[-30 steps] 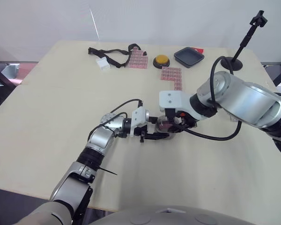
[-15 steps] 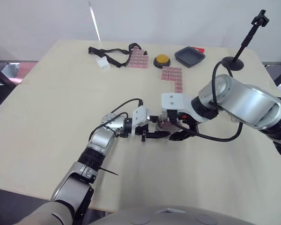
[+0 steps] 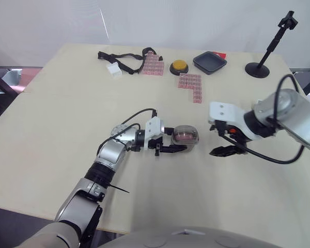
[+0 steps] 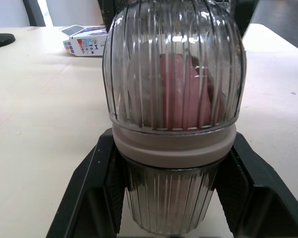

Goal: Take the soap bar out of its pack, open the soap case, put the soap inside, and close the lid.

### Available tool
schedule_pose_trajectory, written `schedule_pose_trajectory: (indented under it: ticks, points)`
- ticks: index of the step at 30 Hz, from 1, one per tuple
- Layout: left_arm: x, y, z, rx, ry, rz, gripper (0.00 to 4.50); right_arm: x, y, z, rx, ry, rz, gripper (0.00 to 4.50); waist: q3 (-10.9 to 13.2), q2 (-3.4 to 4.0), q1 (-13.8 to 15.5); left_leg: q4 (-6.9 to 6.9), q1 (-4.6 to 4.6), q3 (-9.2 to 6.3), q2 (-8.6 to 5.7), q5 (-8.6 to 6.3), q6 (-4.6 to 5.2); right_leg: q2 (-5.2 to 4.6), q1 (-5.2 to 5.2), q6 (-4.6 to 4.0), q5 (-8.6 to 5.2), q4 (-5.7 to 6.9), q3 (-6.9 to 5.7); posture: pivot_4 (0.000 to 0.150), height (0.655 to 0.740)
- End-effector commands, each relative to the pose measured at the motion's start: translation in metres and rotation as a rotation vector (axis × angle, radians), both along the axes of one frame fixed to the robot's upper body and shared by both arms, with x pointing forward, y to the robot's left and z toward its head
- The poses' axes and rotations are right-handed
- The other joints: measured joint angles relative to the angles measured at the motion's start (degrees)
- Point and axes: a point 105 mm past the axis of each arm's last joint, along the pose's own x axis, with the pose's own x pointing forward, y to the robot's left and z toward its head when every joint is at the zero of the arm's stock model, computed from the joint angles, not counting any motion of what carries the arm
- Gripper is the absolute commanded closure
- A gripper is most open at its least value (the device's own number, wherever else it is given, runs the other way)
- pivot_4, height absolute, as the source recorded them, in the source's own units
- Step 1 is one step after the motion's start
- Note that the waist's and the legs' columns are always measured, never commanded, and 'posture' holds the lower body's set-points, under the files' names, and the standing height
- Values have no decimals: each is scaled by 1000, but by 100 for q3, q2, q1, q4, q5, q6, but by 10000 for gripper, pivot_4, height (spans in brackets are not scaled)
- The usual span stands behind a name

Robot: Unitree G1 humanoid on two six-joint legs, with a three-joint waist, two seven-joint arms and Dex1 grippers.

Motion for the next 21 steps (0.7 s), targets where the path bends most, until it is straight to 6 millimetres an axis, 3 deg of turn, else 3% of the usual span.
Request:
schedule_pose_trajectory:
  ticks: [1, 6, 12, 19, 20, 21]
  points:
    - [1, 2, 8, -17, -33, -1, 25777, 9, -9, 9, 110, -144, -43, 218, 0, 0, -11, 2, 2, 2, 1, -1, 1, -1, -1, 0, 0, 1, 2, 1500, 7287]
    - [2, 3, 11, -25, -33, -3, 25777, 10, -35, -10, 194, -236, -119, 218, 1, 0, -1, 1, -4, 2, 0, -2, 4, -3, -3, -1, -1, -2, 1, 1500, 7287]
    - [3, 4, 13, -28, -34, -3, 25777, 11, -65, -39, 290, -275, -343, 18617, 0, 1, -40, 7, -11, 2, -1, -18, 38, -7, -10, -4, -2, -2, -2, 1500, 7287]
    - [3, 6, 18, -38, -31, -8, 25777, 13, -65, -42, 556, -402, -426, 41506, -2, 5, -62, 13, -22, 5, -3, -22, 60, -13, -26, -31, -18, 6, -2, 1500, 7287]
    - [3, 6, 18, -42, -29, -11, 25777, 10, -64, -45, 574, -396, -411, 44217, -1, 4, -58, 17, -29, 6, -5, -21, 65, -16, -35, -31, -18, 10, -2, 1500, 7287]
    - [2, 6, 19, -49, -23, -17, 25777, 5, -60, -48, 585, -378, -372, 44217, -1, 4, -58, 18, -33, 6, -6, -20, 68, -17, -39, -31, -18, 12, -2, 1500, 7287]
